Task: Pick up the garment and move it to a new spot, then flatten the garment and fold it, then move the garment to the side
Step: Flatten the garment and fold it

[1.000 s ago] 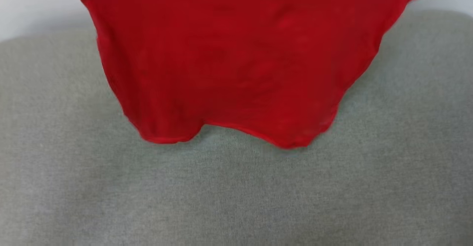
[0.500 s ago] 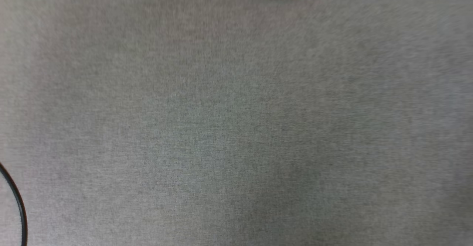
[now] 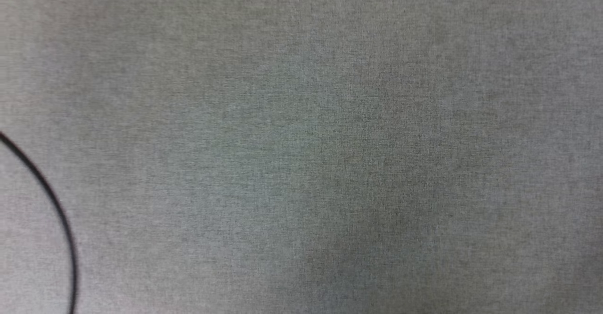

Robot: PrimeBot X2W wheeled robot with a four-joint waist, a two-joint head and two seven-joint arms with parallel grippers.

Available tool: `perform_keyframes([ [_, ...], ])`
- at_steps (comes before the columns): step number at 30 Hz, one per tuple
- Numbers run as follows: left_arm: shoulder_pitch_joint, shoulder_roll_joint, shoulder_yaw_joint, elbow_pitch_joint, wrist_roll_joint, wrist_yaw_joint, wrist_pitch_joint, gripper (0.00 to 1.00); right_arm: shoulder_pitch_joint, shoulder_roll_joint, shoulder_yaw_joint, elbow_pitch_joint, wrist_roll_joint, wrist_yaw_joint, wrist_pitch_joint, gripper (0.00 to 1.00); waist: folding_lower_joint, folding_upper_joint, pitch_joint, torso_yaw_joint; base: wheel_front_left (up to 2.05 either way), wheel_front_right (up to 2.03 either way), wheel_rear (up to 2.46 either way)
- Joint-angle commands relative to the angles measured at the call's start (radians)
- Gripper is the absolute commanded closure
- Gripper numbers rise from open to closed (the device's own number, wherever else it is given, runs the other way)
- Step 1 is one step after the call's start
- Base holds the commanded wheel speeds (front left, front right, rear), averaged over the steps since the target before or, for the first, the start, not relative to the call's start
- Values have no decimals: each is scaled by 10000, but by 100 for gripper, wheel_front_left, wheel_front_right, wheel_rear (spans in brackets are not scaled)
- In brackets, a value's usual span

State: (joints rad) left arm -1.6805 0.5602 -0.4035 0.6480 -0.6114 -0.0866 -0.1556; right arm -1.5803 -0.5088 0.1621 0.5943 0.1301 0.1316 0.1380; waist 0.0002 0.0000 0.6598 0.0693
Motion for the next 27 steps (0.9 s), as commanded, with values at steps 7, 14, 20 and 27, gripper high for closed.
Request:
perform_keyframes([
  [7, 2294, -598, -501, 671, -109, -160, -791, 100, 1682, 163, -157, 897, 296, -16, -707, 100, -2, 0, -652, 185, 0, 0, 0],
  [14, 5747, -954, -1189, 550, 139, -200, -1075, 100, 4522, 183, 435, 1349, 1043, -14, -1115, 100, -2, 0, -2106, 154, 0, 0, 0],
  [20, 8934, -873, -1531, -327, 285, 82, -1111, 100, 7188, -139, 1039, 1064, 2028, -16, -1064, 100, -2, 0, -3492, 11, 0, 0, 0],
  [27, 12013, -382, -1807, -1362, 243, 583, -1083, 100, 9964, -542, 1441, 375, 3006, -17, -852, 100, -2, 0, -4693, -144, 0, 0, 0],
])
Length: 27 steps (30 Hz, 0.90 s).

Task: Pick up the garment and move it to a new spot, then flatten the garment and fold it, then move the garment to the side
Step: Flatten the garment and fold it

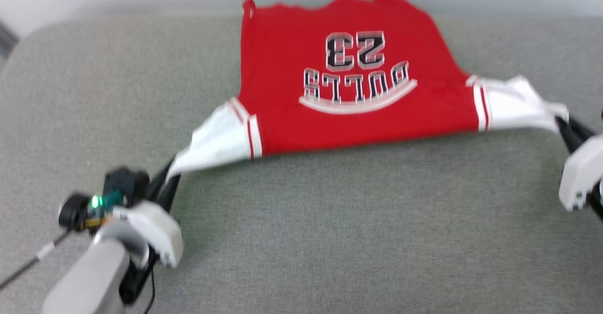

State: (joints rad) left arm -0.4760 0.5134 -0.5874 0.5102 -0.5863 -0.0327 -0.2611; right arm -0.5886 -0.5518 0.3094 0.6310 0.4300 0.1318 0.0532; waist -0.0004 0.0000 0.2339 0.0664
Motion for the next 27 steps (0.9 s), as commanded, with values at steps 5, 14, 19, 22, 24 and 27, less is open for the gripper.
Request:
perform_keyframes([
  [5, 1732, 467, -158, -670, -236, 403, 313, 100, 1650, -418, -38, -664, 489, -19, 199, 100, 4, 0, -1067, -233, 0, 0, 0],
  [14, 3992, 1019, -342, -2032, -652, 1079, 848, 100, 4328, -818, -371, -2149, 1177, -21, 814, 100, 4, 0, -1901, -367, 0, 0, 0],
  [19, 4806, 1182, -311, -2804, -941, 1344, 970, 100, 5651, -1149, -605, -2886, 1130, -21, 1093, 100, 4, 0, -2059, -368, 0, 0, 0],
  [22, 5070, 1231, -368, -3084, -986, 1472, 1044, 100, 6205, -1034, -699, -3087, 1033, -19, 1169, 100, 4, 0, -2119, -347, 0, 0, 0],
  [24, 5125, 1205, -464, -3238, -984, 1437, 1115, 100, 6458, -985, -657, -3199, 999, -19, 1235, 100, 4, 0, -2132, -328, 0, 0, 0],
  [27, 5126, 1195, -548, -3384, -955, 1429, 1185, 100, 6632, -833, -745, -3211, 1173, -19, 1500, 100, 4, 0, -2131, -307, 0, 0, 0],
])
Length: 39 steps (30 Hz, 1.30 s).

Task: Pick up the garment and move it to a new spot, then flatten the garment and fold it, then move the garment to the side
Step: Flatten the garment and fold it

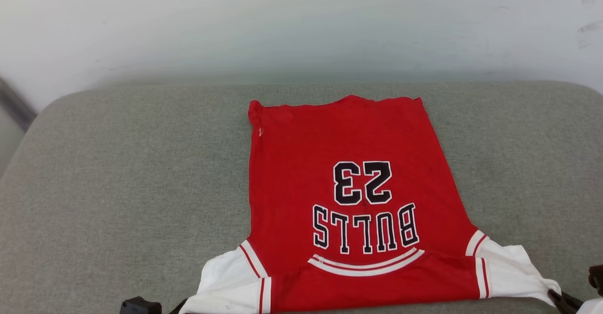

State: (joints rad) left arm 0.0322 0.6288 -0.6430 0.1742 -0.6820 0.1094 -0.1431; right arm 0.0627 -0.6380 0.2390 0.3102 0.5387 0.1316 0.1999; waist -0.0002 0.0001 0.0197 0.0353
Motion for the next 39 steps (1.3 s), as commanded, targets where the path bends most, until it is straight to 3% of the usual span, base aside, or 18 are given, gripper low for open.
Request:
perform_keyframes([
  [1, 6, 46, -13, -74, 24, -15, 2, 100, 129, 58, -99, -48, 152, -17, 141, 100, 2, -1, 42, 23, 0, 0, 0],
  [2, -54, 60, -35, -123, 85, -28, -32, 100, 87, 43, -155, -146, 186, -16, 221, 55, 2, -1, 80, 49, 0, 0, 0],
  [3, -114, 73, -80, -183, 137, -68, -45, 100, 63, 26, -200, -233, 278, -16, 338, 0, 2, -1, 123, 85, 0, 0, 0],
  [13, -432, -82, -411, -1161, 319, -368, -8, 100, -713, -56, -1423, -1714, 1290, -11, 2441, 0, 2, -1, 617, 700, 0, 0, 0],
  [22, -1110, -18, -894, -3094, 737, -645, 703, 100, -3251, 354, -2790, -2749, 963, -11, 5732, 0, 2, -1, 2169, 1945, 0, 0, 0],
  [30, -1729, -311, -1120, -4421, 982, -801, 1000, 100, -6131, 351, -3177, -2117, -492, -11, 7398, 0, 2, -1, 3793, 3123, 0, 0, 0],
  [39, -2340, -792, -1229, -4571, 1063, -973, 868, 100, -8885, 69, -4024, -491, -2182, -11, 9038, 0, 2, -1, 5155, 4271, 0, 0, 0],
])
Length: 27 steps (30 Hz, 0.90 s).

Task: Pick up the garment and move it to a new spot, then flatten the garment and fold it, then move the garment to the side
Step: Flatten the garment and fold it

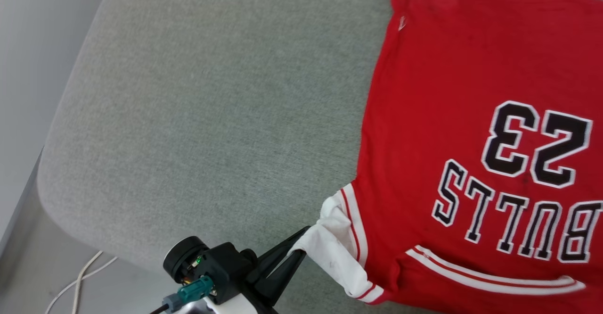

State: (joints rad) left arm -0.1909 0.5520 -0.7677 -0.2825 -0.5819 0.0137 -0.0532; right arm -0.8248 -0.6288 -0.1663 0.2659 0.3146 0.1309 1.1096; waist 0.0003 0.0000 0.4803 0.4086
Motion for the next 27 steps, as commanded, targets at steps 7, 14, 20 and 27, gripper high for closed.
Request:
perform_keyframes([
  [7, -350, -349, -183, 266, 110, -201, -256, 100, -1045, 429, -741, 485, -1063, -2, 1096, 0, -3, 0, 1128, 1049, 0, 0, 0],
  [14, -464, -524, -246, 577, 129, -296, -472, 100, -647, 927, -854, 552, -1614, -2, 1752, 0, -3, 0, 1279, 1154, 0, 0, 0],
  [20, -613, -569, -189, 774, 122, -306, -575, 100, -122, 962, -994, 392, -1713, -2, 1987, 100, -3, 0, 1168, 1101, 0, 0, 0],
  [27, -475, -468, -56, 1005, 12, -147, -680, 100, 425, 1039, -1000, 463, -1471, -3, 1572, 100, -3, 0, 420, 595, 0, 0, 0],
])
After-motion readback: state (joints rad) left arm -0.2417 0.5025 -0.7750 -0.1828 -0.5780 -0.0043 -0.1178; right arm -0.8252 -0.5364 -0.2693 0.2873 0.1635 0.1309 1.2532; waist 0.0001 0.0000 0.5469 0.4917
